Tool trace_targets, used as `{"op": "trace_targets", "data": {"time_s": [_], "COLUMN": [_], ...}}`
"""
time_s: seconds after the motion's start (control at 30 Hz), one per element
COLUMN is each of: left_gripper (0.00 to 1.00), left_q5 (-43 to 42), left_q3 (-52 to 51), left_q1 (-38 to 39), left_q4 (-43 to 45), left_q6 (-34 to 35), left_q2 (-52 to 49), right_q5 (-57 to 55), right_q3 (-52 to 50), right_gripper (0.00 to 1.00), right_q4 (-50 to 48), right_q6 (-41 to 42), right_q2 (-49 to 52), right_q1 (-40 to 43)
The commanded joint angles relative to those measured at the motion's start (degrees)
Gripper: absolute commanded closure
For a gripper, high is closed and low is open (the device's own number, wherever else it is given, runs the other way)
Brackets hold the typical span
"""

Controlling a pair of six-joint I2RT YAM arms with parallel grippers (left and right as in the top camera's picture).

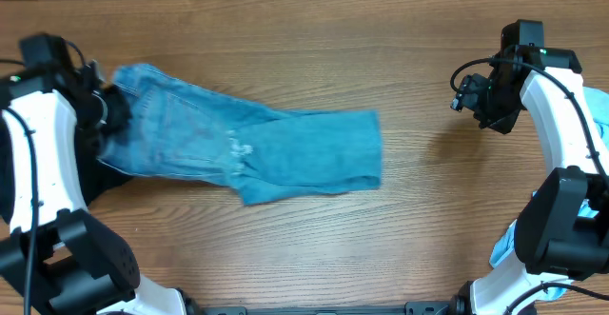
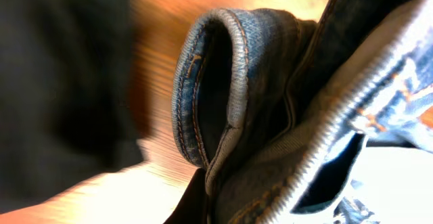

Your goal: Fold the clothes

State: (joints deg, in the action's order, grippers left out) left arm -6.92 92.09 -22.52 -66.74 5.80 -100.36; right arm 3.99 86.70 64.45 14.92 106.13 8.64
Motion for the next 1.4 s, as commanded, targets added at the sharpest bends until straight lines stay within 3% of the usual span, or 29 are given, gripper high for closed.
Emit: {"op": "trace_targets", "data": {"time_s": [0.0,0.13,0.33,0.77,0.9,1.13,1.37], "left_gripper": [0.96,0.96,0.96,0.94,0.96,0.95,0.95], "left_q5": [6.32,-1.88,-1.97,-1.95,-1.70,-0.02,0.15], "left_q3": [9.88,12.24,12.22,12.20,12.20,12.20,12.20], "left_q1": [-3.02,-1.49,10.43,34.62,35.71,35.63,35.63], "left_q4": [-1.95,-5.68,-9.35,-3.78,-2.62,-2.58,-2.82], "left_q6": [-0.50,-1.62,-2.38,7.89,9.68,9.66,9.64], "left_q2": [1.70,1.75,1.75,0.48,0.28,0.28,0.28], "right_q5": [-0.72,-0.72,0.76,1.51,1.66,7.50,8.22], "right_q3": [1.22,1.22,1.20,1.16,0.44,-9.29,-13.46], "right_gripper": [0.28,0.29,0.29,0.30,0.30,0.51,0.54], "right_q4": [0.85,1.90,2.60,4.00,2.73,-6.80,-13.70], "right_q6": [-1.49,-1.46,-1.46,-1.44,-1.49,-3.45,-3.13], "right_q2": [-1.22,-1.22,-1.22,-1.22,-1.22,-0.13,0.20], "right_q1": [0.48,0.48,0.42,-0.31,-2.60,-12.04,-19.39]}}
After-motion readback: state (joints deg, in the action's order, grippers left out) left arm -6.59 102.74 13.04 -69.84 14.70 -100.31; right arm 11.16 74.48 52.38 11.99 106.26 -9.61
